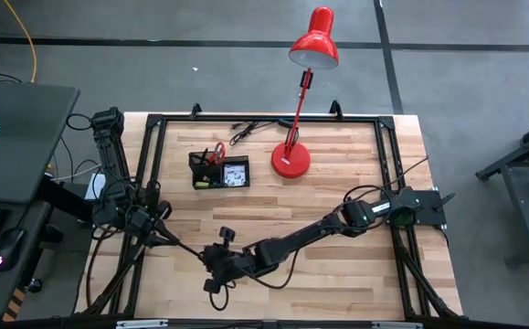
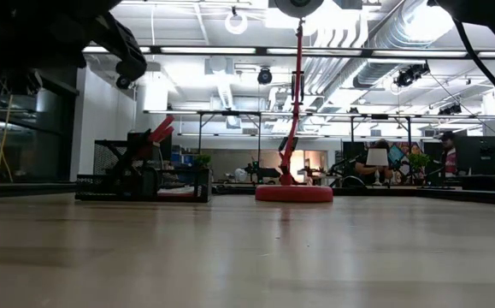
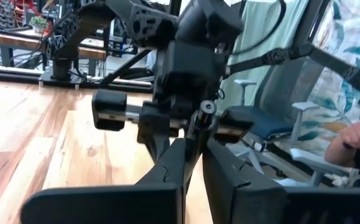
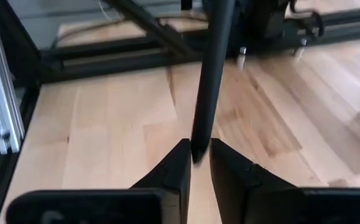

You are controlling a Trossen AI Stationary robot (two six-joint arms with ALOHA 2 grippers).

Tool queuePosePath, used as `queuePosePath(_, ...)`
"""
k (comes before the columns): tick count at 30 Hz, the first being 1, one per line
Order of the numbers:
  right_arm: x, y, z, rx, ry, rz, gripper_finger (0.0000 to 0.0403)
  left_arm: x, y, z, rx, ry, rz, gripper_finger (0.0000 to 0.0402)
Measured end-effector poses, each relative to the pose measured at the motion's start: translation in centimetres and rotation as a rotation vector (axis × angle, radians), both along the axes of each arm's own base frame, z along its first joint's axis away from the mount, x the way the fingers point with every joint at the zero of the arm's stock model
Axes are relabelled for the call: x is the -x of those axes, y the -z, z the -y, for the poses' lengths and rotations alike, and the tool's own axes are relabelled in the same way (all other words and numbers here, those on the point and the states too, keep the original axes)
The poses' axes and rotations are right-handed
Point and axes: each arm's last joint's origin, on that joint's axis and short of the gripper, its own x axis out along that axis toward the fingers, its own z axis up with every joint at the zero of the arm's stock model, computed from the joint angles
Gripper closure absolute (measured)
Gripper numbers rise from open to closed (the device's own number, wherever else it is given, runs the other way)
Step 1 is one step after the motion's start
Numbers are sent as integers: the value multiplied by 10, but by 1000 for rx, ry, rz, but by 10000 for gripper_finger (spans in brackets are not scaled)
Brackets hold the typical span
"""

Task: Pick and place office supplies into organizer
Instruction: Put the black pen into the black desk organizer

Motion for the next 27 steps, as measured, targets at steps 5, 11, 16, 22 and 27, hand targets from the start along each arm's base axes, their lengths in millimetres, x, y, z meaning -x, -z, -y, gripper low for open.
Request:
queuePosePath(5, 4, 3, -5, 17, 13, -21, 344, 0, 0, 0, 14, 1, -3, 384)
queuePosePath(11, 9, 7, -9, -15, 20, -66, 347, 0, 0, -1, 13, -18, -3, 398)
queuePosePath(16, 23, 17, -20, -40, 78, -167, 340, 0, 0, -2, 11, -74, -4, 393)
queuePosePath(22, 44, 28, -31, -26, 200, -271, 339, -1, 1, -6, 11, -197, -6, 399)
queuePosePath(27, 57, 31, -42, 1, 217, -317, 341, -1, 1, -10, 2, -359, -5, 394)
